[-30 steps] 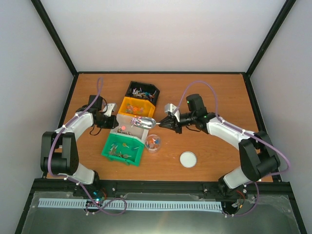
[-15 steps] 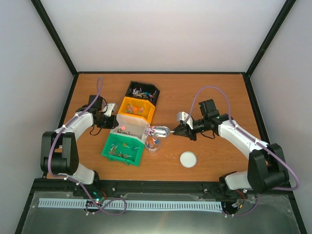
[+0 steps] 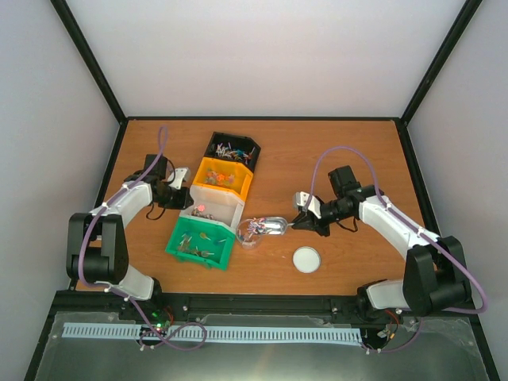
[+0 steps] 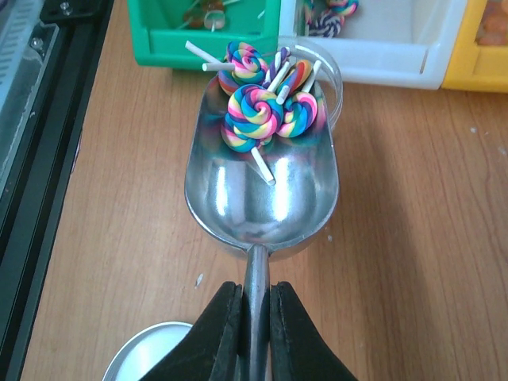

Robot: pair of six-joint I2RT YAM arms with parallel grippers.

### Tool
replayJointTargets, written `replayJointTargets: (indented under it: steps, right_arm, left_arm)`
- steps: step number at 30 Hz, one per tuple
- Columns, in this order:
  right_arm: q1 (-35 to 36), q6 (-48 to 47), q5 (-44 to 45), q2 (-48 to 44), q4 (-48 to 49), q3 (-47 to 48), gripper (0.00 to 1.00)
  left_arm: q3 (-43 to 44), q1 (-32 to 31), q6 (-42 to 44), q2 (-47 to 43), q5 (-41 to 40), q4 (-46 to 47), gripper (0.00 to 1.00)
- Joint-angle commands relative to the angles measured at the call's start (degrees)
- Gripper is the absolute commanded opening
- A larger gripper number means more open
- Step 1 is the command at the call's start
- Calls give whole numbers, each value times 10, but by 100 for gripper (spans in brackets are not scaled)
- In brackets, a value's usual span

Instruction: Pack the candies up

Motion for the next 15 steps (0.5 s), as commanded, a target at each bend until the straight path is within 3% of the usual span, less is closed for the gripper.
replayJointTargets:
  steps: [1,15]
  right_arm:
    - [-4,-26,23,-10,-35,24,3]
    - [19,-9,92,-13,-67,64,3]
  left_arm:
    - [6,-1,15,27,6,1,1]
    - [8,-1,15,36,13,2,1]
